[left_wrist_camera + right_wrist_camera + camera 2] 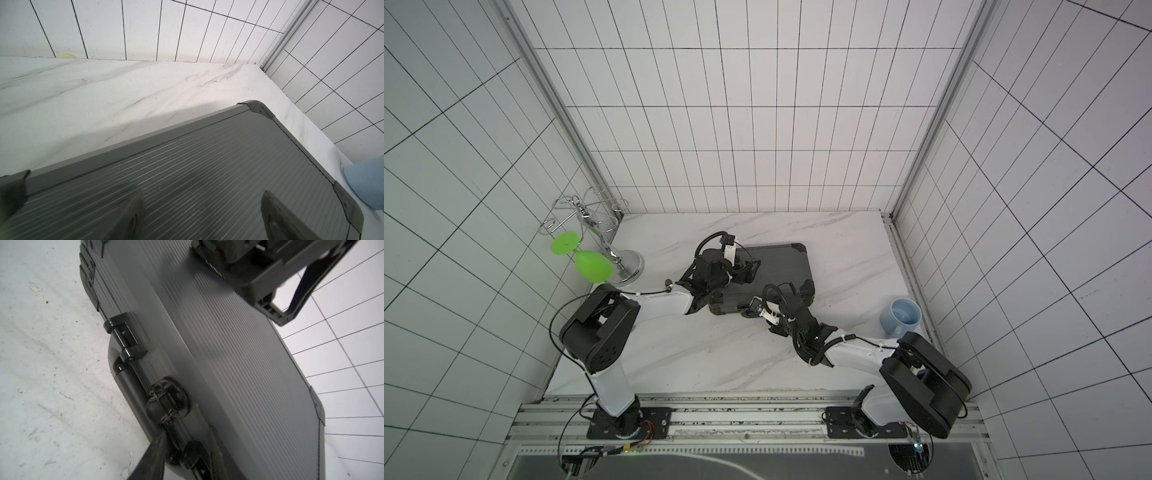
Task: Close the poker set cases
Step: Fasten the fastener on the poker set case.
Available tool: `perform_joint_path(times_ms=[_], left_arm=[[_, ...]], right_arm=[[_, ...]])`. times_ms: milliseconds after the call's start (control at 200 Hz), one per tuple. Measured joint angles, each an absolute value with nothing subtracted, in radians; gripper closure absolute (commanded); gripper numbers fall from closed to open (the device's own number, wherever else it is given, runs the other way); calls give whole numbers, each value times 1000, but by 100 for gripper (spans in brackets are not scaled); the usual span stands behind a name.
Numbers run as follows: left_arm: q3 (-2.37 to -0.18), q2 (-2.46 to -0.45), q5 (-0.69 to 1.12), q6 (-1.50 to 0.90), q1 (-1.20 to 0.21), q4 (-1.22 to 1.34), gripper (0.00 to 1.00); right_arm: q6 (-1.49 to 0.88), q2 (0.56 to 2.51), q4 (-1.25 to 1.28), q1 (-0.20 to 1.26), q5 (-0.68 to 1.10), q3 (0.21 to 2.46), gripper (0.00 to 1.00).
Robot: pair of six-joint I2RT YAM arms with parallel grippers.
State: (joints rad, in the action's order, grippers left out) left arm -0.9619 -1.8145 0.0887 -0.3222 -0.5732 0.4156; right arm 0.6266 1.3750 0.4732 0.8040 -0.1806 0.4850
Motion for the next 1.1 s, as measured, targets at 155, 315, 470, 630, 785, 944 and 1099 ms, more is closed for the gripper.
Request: perform_joint_path(times_ms=[155, 315, 470, 630, 785, 944, 1099], left_arm=[[-962, -1814, 89, -322, -573, 416, 12], [-961, -1814, 89, -322, -573, 416, 12], [-960, -1814, 90, -322, -573, 419, 12], [-960, -1814, 92, -322, -572, 419, 12], [-958, -1814, 96, -322, -571, 423, 12], [-958, -1814, 99, -322, -570, 423, 12], [-957, -1814, 101, -322, -569, 424, 12]], right_arm=[[720, 1406, 582, 827, -226, 475, 64], [778, 1425, 654, 834, -237, 451, 63], [799, 1424, 663, 834, -234, 451, 63], [794, 1394, 600, 837, -221, 451, 64], [783, 1355, 549, 855, -214, 451, 64], [775, 1355, 505, 880, -211, 451, 63], [772, 1394, 506, 900, -215, 451, 63]])
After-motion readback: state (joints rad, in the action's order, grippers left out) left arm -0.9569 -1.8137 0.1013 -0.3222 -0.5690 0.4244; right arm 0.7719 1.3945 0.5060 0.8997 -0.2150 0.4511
